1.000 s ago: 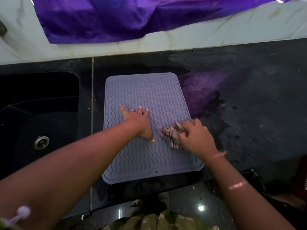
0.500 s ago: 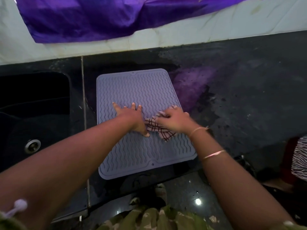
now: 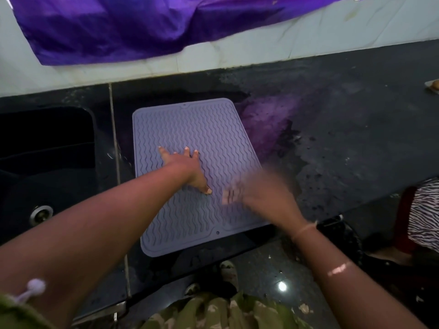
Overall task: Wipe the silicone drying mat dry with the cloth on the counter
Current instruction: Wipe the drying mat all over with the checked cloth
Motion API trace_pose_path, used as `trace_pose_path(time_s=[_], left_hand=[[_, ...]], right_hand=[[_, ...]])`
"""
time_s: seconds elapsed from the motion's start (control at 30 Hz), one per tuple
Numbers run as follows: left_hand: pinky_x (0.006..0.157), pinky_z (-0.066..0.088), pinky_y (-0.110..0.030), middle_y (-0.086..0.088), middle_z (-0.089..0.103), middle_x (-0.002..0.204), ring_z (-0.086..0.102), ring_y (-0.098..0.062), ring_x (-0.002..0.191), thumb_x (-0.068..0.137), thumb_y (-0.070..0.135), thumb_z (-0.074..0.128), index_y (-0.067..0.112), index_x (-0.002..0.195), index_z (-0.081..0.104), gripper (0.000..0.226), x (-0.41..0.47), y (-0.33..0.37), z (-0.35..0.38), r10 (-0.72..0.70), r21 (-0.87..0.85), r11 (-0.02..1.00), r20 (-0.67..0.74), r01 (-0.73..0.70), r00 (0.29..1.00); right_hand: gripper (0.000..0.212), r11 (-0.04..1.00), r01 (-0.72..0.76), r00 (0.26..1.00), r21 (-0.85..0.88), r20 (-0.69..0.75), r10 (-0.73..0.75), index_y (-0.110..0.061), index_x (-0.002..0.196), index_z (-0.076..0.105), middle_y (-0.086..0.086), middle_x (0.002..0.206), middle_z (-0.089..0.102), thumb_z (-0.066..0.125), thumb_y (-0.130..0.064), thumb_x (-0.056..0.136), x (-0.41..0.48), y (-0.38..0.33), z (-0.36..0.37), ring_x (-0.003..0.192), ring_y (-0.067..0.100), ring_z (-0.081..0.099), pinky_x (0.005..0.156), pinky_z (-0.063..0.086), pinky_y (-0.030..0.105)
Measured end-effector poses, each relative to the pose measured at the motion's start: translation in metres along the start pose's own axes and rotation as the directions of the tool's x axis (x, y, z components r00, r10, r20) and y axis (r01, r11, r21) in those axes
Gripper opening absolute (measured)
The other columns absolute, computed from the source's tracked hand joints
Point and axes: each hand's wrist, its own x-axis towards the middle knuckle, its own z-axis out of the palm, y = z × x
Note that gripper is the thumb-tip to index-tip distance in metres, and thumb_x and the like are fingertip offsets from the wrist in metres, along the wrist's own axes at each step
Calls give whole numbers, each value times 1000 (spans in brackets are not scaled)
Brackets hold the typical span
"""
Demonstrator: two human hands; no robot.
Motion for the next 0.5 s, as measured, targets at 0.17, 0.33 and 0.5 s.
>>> trace_pose_path(time_s=[0.17, 0.33, 0.5], left_hand=[[106, -7, -69, -4, -11, 159, 5, -35, 145, 63, 83, 53, 22, 150, -13, 125, -2, 3, -3, -8, 14, 1000, 12, 8, 1000], [106, -7, -70, -4, -10, 159, 7, -35, 145, 65, 84, 50, 23, 150, -12, 122, -1, -1, 0, 6, 31, 999, -17, -5, 1000], [105, -7, -69, -3, -11, 159, 4, -34, 145, 63, 87, 47, 23, 149, -13, 123, -1, -1, -1, 5, 49, 999, -4, -5, 1000]], right_hand=[[34, 999, -26, 994, -44, 109, 30, -23, 98, 55, 9, 105, 57, 67, -39, 71, 69, -10, -20, 92, 27, 57, 81, 49, 35], [52, 925, 59, 984, -375, 179, 10, -25, 113, 48, 10, 116, 47, 65, -50, 70, 38, -5, 2, 104, 37, 51, 86, 48, 45], [55, 906, 78, 995, -416, 89, -45, -26, 110, 44, 4, 111, 47, 61, -56, 67, -22, 16, 6, 99, 32, 53, 76, 49, 39]])
